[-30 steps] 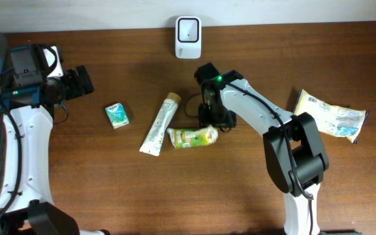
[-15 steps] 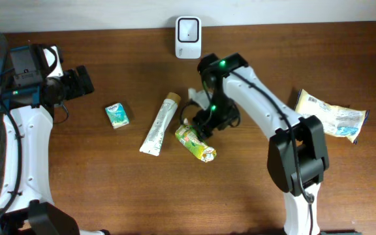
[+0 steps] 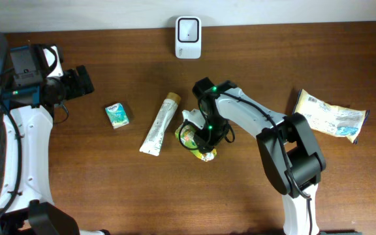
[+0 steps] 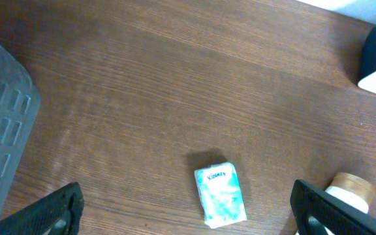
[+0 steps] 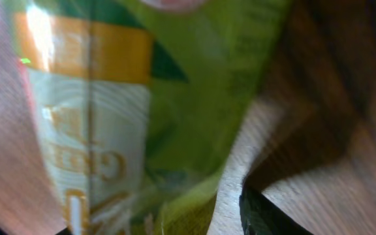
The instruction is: Scan the item barcode
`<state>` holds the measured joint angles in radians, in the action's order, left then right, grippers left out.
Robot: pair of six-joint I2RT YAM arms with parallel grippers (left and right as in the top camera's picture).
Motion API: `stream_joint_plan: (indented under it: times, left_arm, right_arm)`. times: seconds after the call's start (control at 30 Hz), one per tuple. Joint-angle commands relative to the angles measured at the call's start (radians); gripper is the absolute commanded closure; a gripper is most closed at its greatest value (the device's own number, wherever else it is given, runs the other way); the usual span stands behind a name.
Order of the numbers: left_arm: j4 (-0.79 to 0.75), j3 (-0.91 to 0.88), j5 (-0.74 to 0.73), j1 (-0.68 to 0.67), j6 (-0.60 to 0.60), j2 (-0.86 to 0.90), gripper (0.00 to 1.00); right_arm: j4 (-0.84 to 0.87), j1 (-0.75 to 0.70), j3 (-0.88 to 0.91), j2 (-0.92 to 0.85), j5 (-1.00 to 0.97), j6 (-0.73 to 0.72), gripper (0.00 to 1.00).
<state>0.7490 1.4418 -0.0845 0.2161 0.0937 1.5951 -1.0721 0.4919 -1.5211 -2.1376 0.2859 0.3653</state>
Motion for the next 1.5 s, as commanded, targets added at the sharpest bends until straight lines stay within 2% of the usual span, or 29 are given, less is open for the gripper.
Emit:
stream_joint_plan:
  times: [0.0, 0.03, 0.1, 0.3, 0.37, 0.4, 0.5, 0.67, 0.8, 1.17, 1.23, 1.33, 1.47]
  left_arm:
    - [-0.003, 0.000, 0.003, 0.001, -0.013, -0.002, 0.01]
    - [-0.003, 0.000, 0.003, 0.001, -0.013, -0.002, 0.01]
    - [-0.003, 0.000, 0.003, 0.001, -0.013, -0.002, 0.01]
    - [-0.003, 0.000, 0.003, 0.001, -0.013, -0.002, 0.01]
    - [-0.003, 0.000, 0.003, 0.001, -0.013, -0.002, 0.01]
    - [-0.003, 0.000, 0.003, 0.001, -0.013, -0.002, 0.01]
    - [-0.003, 0.000, 0.003, 0.001, -0.013, -0.002, 0.01]
    - [-0.003, 0.000, 0.003, 0.001, -0.013, -0.002, 0.01]
    - [-0.003, 0.000, 0.003, 0.001, -0.013, -0.002, 0.01]
    - [-0.003, 0.000, 0.003, 0.001, -0.013, -0.002, 0.01]
    - [-0.003, 0.000, 0.003, 0.001, -0.013, -0.002, 0.01]
    - [-0.003, 0.000, 0.003, 0.001, -0.013, -0.002, 0.01]
    - [-0.003, 0.000, 0.003, 0.001, -0.013, -0.002, 0.01]
  right_arm:
    - [0.007, -0.018, 0.006, 0.002, -0.010, -0.027, 0.69]
    - [0.007, -0.021, 0.006, 0.002, -0.008, -0.047, 0.83]
    - [0.005, -0.022, 0.003, 0.002, -0.005, -0.092, 0.96]
    - [-0.105, -0.032, -0.119, 0.011, 0.169, -0.066, 0.96]
    - [-0.187, -0.057, -0.202, 0.021, 0.310, -0.005, 0.96]
    - [-0.257, -0.092, -0.278, 0.029, 0.466, 0.027, 0.96]
    - [-0.373, -0.160, -0.383, 0.034, 0.718, 0.105, 0.96]
    - [-0.424, -0.292, -0.433, 0.035, 1.110, 0.159, 0.96]
    - [-0.424, -0.348, -0.436, 0.035, 1.266, 0.179, 0.96]
    - [-0.435, -0.363, -0.555, 0.079, 1.242, 0.178, 0.96]
    - [-0.435, -0.359, -0.573, 0.078, 1.111, 0.162, 0.96]
    - [-0.394, -0.324, -0.597, 0.079, 0.748, -0.005, 0.96]
    - [-0.253, -0.229, -0.656, 0.078, 0.281, -0.237, 0.96]
